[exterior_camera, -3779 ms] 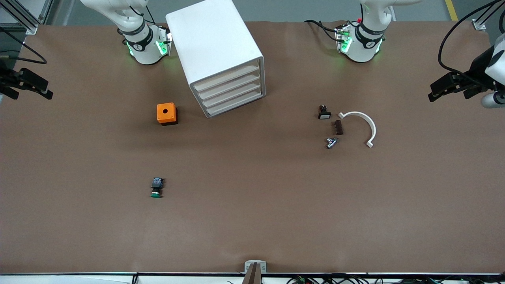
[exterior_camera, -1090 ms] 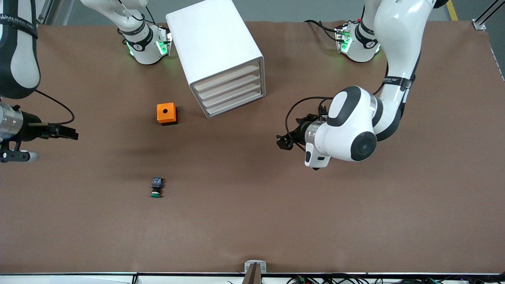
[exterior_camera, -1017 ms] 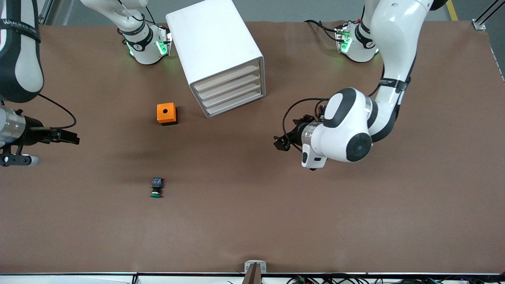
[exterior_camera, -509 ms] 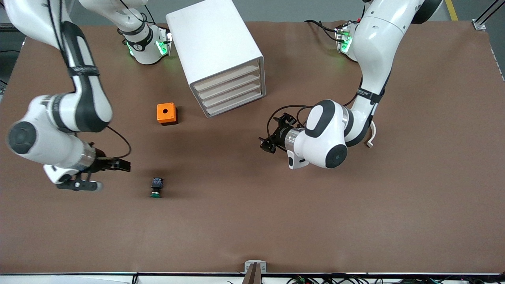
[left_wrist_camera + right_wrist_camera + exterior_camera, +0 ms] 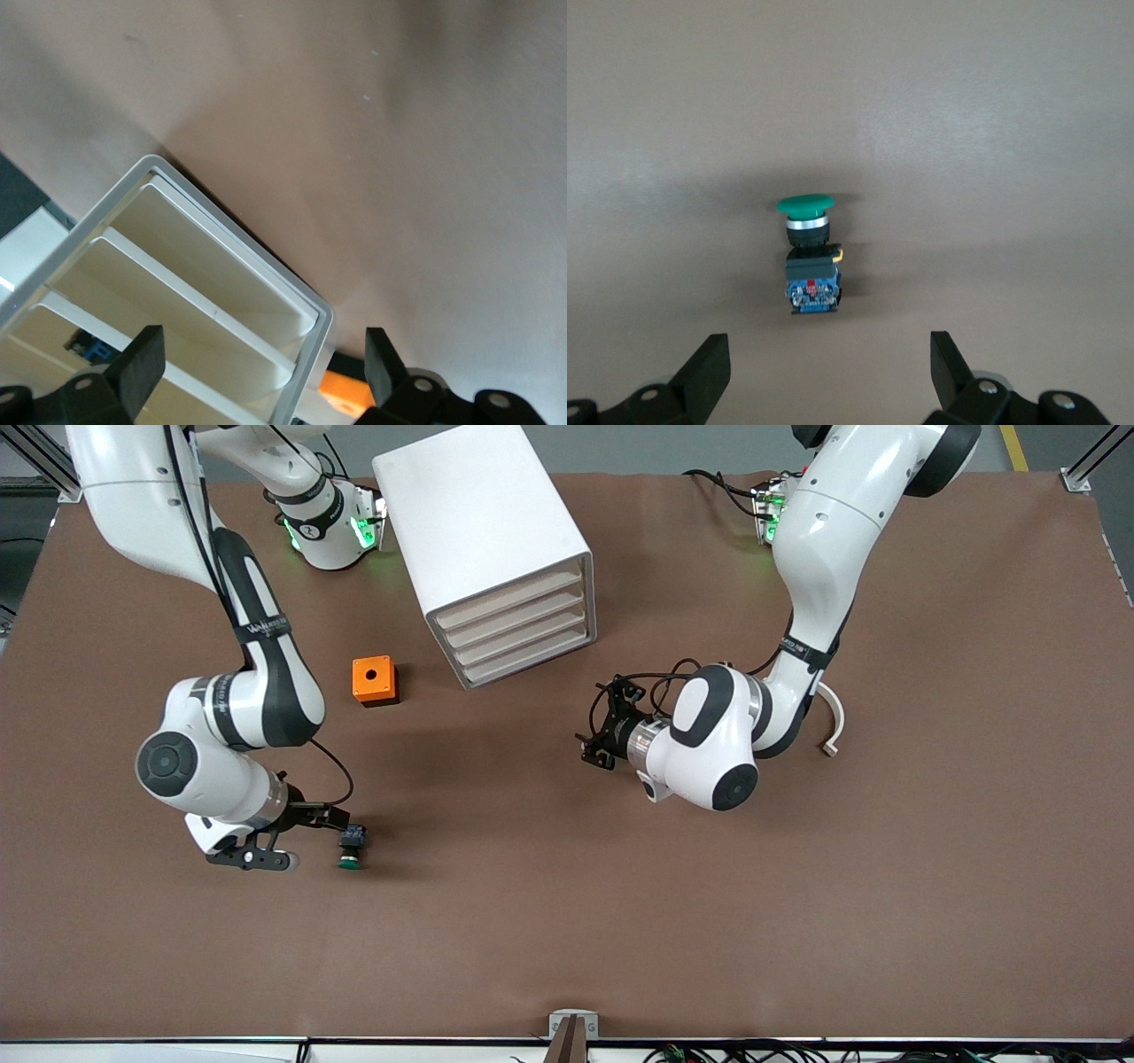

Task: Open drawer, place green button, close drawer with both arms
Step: 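Lower the right gripper onto the button while the left gripper nears the drawer, then grasp the button with the right gripper while the left gripper grips the drawer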

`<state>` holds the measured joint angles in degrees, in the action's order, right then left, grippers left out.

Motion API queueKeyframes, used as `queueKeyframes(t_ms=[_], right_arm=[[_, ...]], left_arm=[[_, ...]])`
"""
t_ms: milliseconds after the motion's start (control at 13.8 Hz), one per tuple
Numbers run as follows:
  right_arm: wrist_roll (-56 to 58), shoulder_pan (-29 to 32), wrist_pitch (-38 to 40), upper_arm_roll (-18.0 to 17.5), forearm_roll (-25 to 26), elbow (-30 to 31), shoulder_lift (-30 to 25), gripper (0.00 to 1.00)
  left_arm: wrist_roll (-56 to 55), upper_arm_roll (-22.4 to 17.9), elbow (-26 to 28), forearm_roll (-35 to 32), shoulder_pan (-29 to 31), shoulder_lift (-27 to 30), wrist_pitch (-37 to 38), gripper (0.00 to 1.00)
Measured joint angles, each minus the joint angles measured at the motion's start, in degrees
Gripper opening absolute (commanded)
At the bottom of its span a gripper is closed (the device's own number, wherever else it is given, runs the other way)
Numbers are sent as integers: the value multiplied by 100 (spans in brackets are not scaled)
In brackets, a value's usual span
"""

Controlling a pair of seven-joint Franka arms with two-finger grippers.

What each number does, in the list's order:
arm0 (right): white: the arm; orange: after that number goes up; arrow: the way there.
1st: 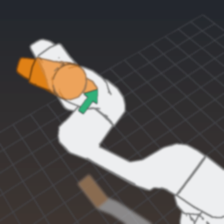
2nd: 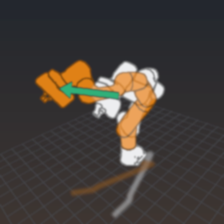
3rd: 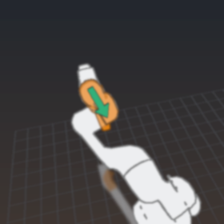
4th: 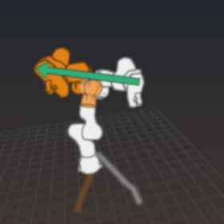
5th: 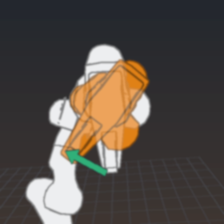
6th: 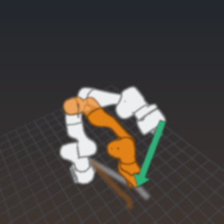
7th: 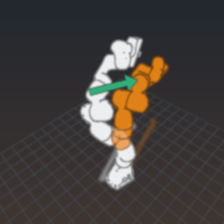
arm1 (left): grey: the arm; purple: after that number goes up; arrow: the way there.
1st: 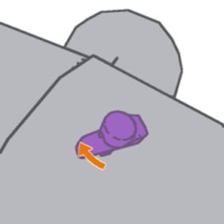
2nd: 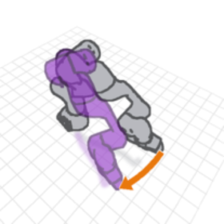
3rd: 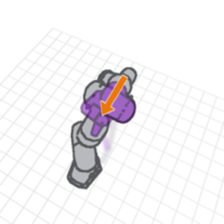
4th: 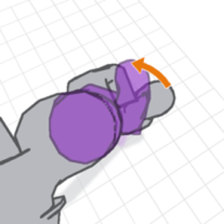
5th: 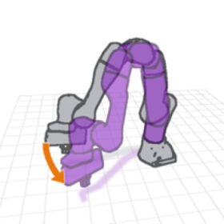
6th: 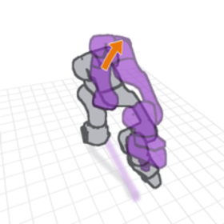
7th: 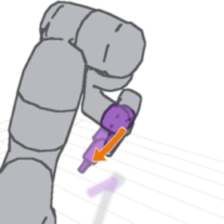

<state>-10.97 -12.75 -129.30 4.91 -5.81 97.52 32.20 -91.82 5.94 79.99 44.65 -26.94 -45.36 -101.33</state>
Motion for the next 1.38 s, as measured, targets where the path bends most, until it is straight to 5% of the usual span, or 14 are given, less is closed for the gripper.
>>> queueKeyframes(t_ms=[799, 945, 1090, 1381], right_arm=[[-205, -290, -1153, 21, -1, 316, 564, 100], [-205, -291, -1184, 24, 1, 268, 631, 100], [-204, -294, -1186, 21, 1, 198, 706, 91], [-204, -294, -1193, 26, 3, 165, 762, 57]], left_arm=[[-2861, -1, -143, 1385, -4, -1019, 1547, 99], [-3233, 4, -145, 1454, -15, -1101, 1721, 92], [-3432, 51, -144, 1458, -68, -1178, 1879, 80], [-3497, 63, -141, 1461, -313, -1280, 1945, 55]])
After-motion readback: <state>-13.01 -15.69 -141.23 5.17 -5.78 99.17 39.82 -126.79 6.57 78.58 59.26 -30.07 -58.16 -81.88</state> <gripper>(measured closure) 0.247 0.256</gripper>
